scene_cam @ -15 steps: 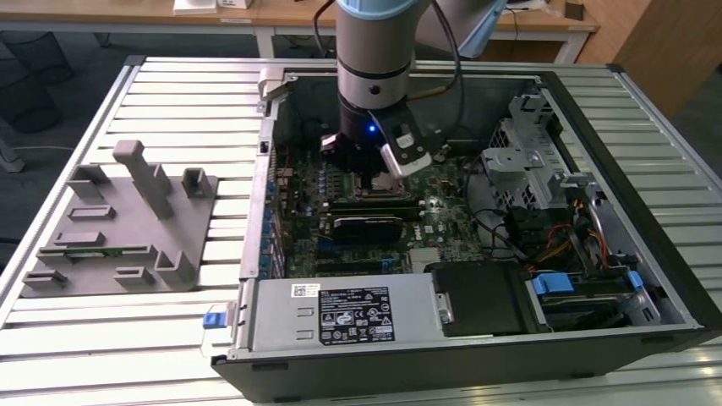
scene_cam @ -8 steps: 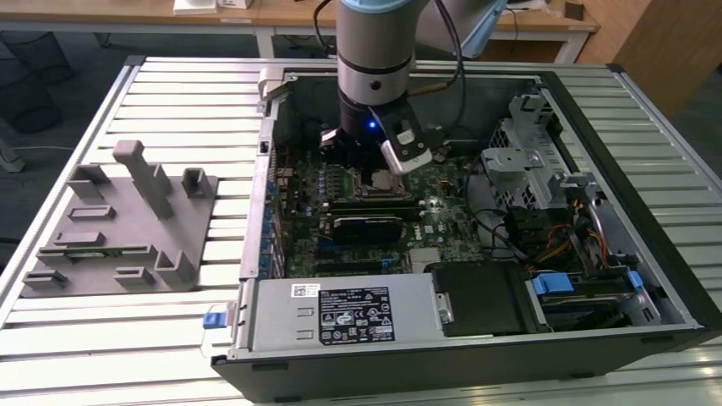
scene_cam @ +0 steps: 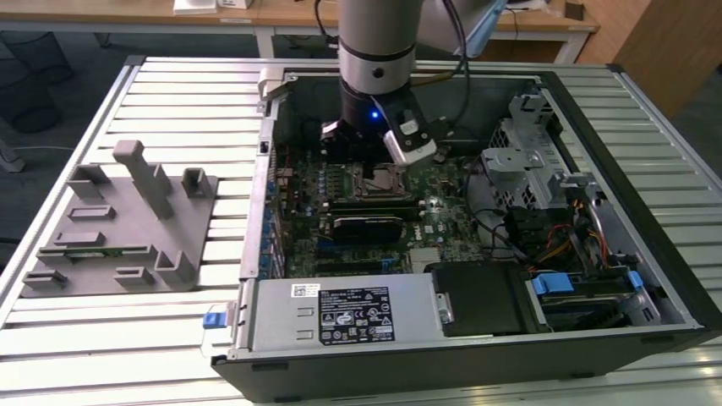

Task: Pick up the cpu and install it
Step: 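Install the second cpu locking lever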

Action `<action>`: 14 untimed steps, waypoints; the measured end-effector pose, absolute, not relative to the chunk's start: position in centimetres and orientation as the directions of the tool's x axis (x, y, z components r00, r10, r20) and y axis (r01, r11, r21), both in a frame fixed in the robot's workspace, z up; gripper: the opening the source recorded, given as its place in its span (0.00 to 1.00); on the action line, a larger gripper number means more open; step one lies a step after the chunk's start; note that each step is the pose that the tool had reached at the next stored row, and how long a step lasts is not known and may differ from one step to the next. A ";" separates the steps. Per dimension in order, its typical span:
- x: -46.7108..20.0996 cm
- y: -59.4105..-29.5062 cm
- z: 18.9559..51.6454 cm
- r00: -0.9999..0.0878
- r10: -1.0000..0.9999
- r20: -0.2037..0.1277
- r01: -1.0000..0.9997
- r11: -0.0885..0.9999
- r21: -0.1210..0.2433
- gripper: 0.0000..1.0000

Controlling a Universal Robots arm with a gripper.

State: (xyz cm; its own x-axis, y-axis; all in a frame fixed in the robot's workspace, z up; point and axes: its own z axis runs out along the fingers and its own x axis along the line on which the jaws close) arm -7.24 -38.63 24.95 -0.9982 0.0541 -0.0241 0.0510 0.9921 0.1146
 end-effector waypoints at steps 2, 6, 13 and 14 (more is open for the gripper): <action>-6.9 -38.6 25.0 -0.998 0.055 -0.023 0.052 0.992 0.114 0.11; -6.3 -38.7 25.0 -0.998 0.057 -0.022 0.054 0.992 0.114 0.11; -6.3 -39.4 24.1 -0.998 0.066 -0.022 0.063 0.992 0.113 0.11; -6.3 -39.5 24.0 -0.997 0.067 -0.022 0.064 0.991 0.113 0.11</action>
State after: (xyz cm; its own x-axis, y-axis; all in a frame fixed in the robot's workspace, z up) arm -6.29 -39.49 23.97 -0.9975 0.0672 -0.0219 0.0644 0.9915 0.1134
